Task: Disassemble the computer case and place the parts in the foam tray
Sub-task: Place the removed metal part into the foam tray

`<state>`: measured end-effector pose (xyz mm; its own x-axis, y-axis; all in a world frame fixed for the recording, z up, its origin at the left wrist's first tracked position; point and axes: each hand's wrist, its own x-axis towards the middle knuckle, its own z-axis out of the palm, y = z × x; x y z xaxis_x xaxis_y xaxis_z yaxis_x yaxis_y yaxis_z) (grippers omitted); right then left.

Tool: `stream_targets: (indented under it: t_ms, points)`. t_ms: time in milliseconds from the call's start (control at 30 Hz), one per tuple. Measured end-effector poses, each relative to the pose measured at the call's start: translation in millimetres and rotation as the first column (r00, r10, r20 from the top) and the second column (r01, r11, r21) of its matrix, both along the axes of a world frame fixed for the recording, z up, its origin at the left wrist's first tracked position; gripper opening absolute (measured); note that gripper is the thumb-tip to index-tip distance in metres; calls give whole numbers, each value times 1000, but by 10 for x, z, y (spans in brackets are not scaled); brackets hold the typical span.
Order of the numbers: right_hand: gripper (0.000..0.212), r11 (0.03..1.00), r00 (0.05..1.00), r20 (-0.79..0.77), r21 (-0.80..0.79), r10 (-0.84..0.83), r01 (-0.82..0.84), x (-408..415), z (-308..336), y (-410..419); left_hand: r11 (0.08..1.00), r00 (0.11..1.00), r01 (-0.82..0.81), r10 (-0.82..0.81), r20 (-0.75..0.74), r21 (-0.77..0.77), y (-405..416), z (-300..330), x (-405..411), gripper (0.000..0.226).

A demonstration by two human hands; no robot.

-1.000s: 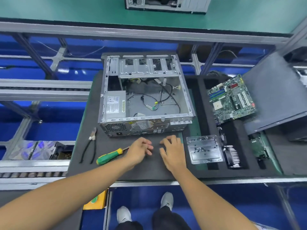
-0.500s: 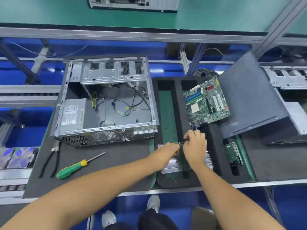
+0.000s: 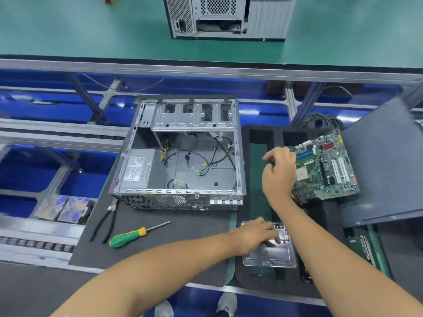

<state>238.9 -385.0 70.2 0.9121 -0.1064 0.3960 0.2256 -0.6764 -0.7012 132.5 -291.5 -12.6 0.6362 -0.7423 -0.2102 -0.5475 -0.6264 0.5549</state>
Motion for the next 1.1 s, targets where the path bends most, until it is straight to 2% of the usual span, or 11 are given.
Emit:
stream_targets:
  t_ms: [100, 233, 333, 433, 500, 600, 667, 800, 933, 1000, 1100]
  points:
    - [29, 994, 992, 52, -4, 113, -113, 59, 174, 363, 999, 997, 17, -13, 77, -49, 94, 227, -32, 71]
    - [22, 902, 920, -70, -179, 386, -393, 116, 227, 874, 952, 955, 129, -44, 295, -276, 517, 785, -62, 30]
    - [17, 806, 846, -238, -263, 478, -530, 184, 147, 1218, 991, 892, 43, 20, 452, -128, 1072, 1208, -18, 20]
    - [17, 812, 834, -307, -237, 458, -533, 281, 87, 1442, 992, 865, -115, 125, 485, -51, 1727, 1482, 127, 13]
    - [19, 826, 833, -345, -217, 434, -520, 346, 25, 1530, 963, 800, -267, 234, 553, -21, 2206, 1538, 327, 13]
    - [18, 828, 812, -405, -197, 420, -526, 418, -108, 1643, 811, 676, -577, 405, 616, 99, 2853, 1455, 636, 29]
    - [18, 828, 793, -456, -184, 405, -529, 471, -225, 1767, 712, 643, -681, 468, 607, 173, 3072, 1308, 684, 37]
    - [15, 780, 637, -619, -62, 459, -622, 644, -462, 2112, 731, 663, -652, 423, 618, 200, 3063, 979, 464, 38]
    - [35, 641, 553, -679, -155, 484, -752, 809, -707, 2432, 727, 622, -679, 492, 609, 106, 3100, 872, 448, 40]
    - [46, 619, 539, -696, -172, 475, -766, 850, -801, 2544, 738, 631, -668, 494, 599, 96, 3122, 879, 462, 38]
    - [54, 645, 606, -705, -276, 368, -713, 932, -898, 2638, 738, 645, -666, 496, 582, 108, 3122, 885, 465, 39]
